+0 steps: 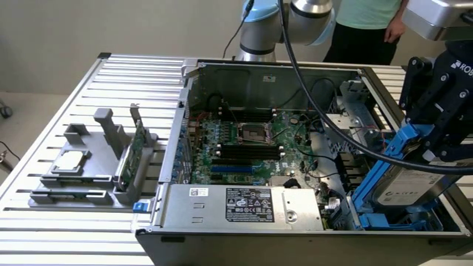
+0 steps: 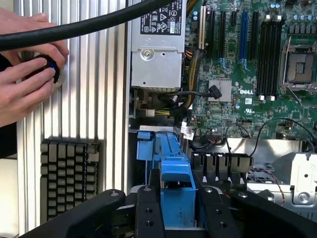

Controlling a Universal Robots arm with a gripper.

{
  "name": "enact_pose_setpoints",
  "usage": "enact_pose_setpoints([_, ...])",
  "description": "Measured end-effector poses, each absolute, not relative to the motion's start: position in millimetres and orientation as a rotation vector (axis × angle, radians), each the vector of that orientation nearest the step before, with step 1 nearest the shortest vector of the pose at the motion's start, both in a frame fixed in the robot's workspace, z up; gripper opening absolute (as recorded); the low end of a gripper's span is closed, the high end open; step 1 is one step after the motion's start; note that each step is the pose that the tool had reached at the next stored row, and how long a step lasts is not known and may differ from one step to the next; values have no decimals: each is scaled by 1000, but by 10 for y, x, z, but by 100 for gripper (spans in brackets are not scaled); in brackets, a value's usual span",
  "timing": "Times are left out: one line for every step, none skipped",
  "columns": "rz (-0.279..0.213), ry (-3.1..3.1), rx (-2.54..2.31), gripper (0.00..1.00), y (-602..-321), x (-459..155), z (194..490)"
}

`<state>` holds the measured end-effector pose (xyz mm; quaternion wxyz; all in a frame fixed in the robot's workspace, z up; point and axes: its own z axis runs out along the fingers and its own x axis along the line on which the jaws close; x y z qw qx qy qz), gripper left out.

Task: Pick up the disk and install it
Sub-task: 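Pick up the disk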

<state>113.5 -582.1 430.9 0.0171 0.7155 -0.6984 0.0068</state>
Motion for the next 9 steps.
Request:
enact_pose_setpoints([21,-2171,2223,32,-5817,1136,4303])
enact_pose_setpoints([21,-2171,2223,32,-5814,1137,4297])
enact_pose_setpoints([20,-2171,2222,32,-5810,1139,4292])
enact_pose_setpoints([20,-2171,2222,32,-5806,1143,4288])
enact_pose_setpoints([20,-2172,2221,32,-5800,1145,4283])
enact_pose_setpoints([20,-2172,2220,32,-5796,1146,4279])
enact_pose_setpoints([20,-2173,2219,32,-5791,1146,4272])
enact_pose_setpoints([20,-2174,2218,32,-5789,1147,4266])
enact_pose_setpoints([20,-2176,2217,32,-5788,1148,4258])
